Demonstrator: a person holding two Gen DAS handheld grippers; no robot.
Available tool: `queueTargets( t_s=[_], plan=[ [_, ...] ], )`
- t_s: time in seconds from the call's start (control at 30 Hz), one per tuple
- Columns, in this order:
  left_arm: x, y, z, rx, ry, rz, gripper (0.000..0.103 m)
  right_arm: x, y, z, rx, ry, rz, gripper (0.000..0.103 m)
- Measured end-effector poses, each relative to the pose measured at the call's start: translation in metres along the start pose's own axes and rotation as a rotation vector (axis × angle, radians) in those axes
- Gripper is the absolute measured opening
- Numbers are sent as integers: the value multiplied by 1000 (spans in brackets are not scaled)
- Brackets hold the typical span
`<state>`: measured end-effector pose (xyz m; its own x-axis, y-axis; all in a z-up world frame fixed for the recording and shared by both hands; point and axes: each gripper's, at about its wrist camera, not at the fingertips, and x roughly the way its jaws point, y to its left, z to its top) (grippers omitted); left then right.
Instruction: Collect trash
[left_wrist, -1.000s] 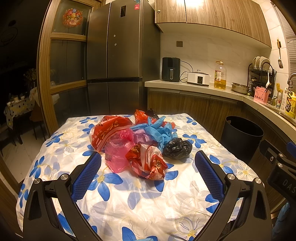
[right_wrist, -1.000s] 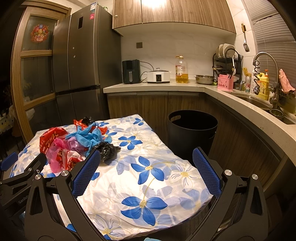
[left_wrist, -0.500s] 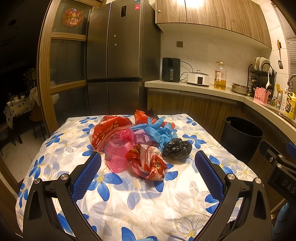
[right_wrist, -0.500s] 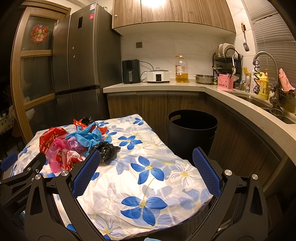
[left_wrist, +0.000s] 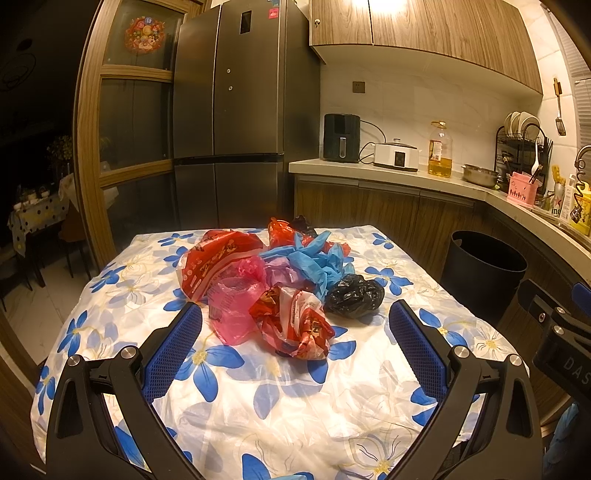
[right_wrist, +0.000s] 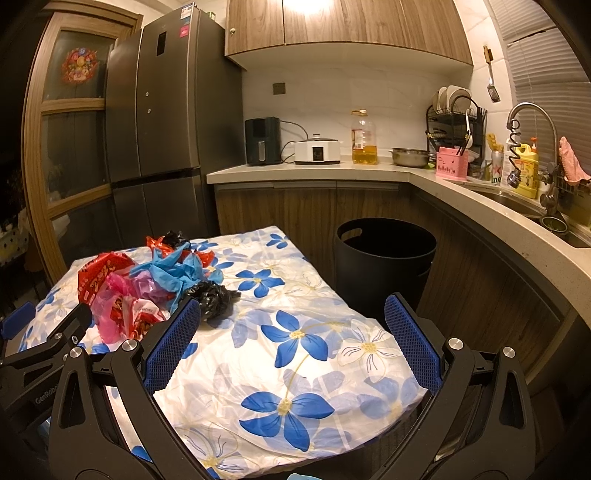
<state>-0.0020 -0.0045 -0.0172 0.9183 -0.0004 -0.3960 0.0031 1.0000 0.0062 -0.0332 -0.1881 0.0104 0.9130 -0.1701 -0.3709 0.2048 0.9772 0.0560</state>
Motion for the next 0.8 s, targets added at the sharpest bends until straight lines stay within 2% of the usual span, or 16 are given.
queueTargets(
  t_s=[0.8],
  plan=[
    [10, 1, 4, -15, -7, 4, 98, 15, -3, 3, 6, 1, 20, 98]
  ],
)
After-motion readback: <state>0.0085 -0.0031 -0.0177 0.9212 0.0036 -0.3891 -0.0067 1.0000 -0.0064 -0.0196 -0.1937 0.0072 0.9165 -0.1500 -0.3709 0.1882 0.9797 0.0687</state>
